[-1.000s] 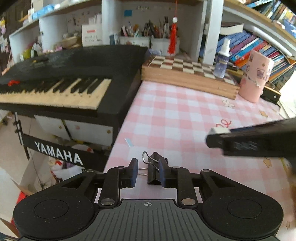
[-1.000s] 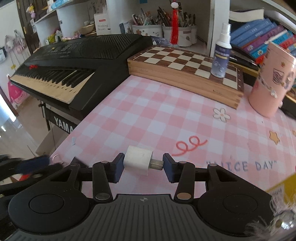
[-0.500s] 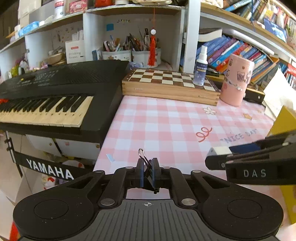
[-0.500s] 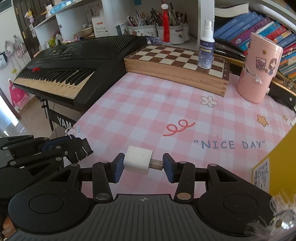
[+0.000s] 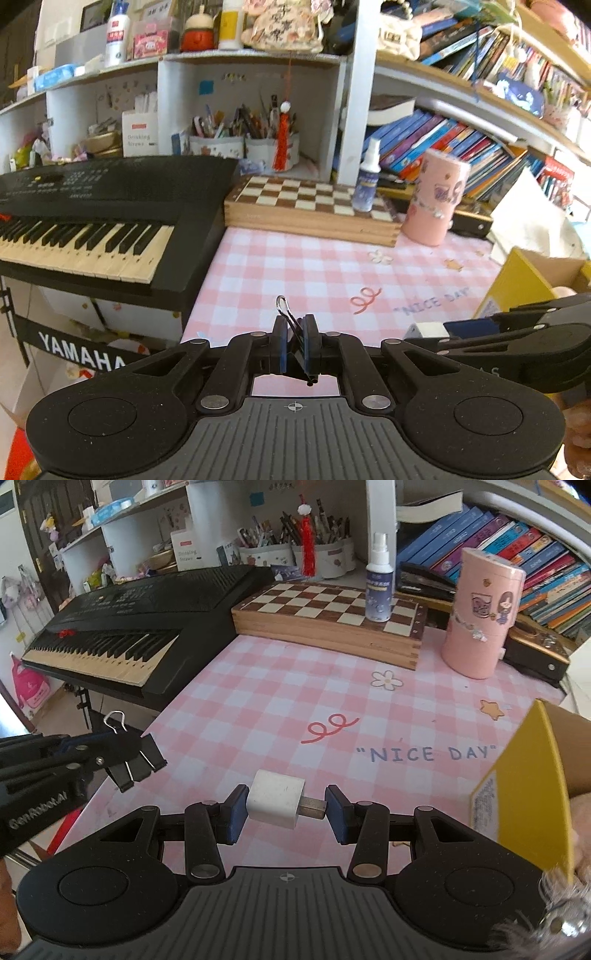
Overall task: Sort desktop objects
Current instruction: 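Carry the white plug and binder clip toward the yellow box with both tools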
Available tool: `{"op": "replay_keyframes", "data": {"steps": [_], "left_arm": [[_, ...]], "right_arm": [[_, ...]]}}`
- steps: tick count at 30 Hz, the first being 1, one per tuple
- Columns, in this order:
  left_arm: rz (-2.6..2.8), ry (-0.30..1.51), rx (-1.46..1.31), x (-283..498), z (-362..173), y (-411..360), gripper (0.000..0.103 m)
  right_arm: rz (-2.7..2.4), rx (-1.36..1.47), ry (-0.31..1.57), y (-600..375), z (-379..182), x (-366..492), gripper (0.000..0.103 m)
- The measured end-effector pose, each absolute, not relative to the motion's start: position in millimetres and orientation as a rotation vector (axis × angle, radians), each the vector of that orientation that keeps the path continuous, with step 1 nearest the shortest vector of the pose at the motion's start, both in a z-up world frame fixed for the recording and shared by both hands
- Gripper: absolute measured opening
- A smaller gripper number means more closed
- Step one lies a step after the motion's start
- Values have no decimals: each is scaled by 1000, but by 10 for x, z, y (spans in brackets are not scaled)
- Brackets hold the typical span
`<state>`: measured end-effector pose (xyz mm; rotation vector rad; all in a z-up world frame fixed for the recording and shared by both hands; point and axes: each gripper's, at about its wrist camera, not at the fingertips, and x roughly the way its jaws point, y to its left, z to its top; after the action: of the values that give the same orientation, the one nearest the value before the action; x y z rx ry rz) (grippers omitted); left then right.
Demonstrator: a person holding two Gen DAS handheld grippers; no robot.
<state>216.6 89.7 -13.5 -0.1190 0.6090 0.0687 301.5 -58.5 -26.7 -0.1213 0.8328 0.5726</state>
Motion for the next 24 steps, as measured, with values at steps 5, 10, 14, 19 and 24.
{"op": "replay_keyframes", "data": {"steps": [5,10,14,19,24], "left_arm": [[22,574,-123,1996,11,859,8],[-19,550,-149,1818,119,882,8],[-56,537,-163,1673,178,899,8],[-103,522,-159,1469,240,904,8],[-154,516,-151,1232,287,888,8]], "right_arm": [[555,-127,818,-698,-176,2807,42],[519,-117,817,-832,-122,2526,42],[486,-106,805,-920,-75,2258,42],[434,-75,806,-1003,-54,1923,42],[384,-46,805,-1067,-45,1576,42]]}}
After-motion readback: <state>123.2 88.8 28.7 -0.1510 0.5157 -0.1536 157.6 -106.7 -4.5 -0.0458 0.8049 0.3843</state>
